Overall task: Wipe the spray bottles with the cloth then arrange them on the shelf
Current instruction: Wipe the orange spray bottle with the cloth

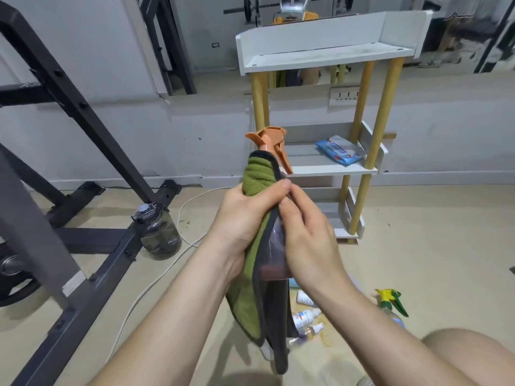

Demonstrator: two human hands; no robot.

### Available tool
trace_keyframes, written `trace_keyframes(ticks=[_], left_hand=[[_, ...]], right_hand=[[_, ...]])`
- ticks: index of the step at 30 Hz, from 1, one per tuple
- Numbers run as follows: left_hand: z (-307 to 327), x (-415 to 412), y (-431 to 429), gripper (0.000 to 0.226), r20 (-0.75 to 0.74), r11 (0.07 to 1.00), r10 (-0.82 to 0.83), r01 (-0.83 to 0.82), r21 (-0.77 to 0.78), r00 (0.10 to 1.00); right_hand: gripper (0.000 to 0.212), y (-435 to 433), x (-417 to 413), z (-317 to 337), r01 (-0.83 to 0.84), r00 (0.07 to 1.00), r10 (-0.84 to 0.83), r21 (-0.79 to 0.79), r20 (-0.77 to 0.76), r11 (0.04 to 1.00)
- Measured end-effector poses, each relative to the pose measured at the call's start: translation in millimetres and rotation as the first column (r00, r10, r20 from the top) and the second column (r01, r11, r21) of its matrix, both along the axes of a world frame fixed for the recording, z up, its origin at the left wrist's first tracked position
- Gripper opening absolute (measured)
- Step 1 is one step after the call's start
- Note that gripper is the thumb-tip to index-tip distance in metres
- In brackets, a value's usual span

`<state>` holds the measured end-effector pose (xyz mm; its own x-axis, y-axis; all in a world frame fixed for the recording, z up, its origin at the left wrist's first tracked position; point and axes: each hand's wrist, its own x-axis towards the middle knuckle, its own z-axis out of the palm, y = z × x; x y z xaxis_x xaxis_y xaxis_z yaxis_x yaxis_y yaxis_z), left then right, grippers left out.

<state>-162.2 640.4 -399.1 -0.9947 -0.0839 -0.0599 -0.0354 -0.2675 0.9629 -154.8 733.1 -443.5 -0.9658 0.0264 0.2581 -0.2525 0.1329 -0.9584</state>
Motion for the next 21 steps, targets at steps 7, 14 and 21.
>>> trace_keyframes(ticks=[7,14,21], left_hand=[[0,-2,-4,0.012,-0.142,0.933,-0.062,0.006,-0.361,0.988],[-6,-7,-7,0.041,-0.176,0.809,0.082,-0.169,-0.563,0.981],[3,-20,-22,0.044,-0.035,0.906,0.362,-0.360,-0.224,0.932]], right_hand=[[0.040,20,-22,30,-0.081,0.972,0.151,-0.352,0.177,0.932],[0.024,15,-18,21,0.108,0.991,-0.100,-0.089,0.089,0.990],[0.051,8,-1,-4,-0.290,0.948,0.281,0.044,0.146,0.956]])
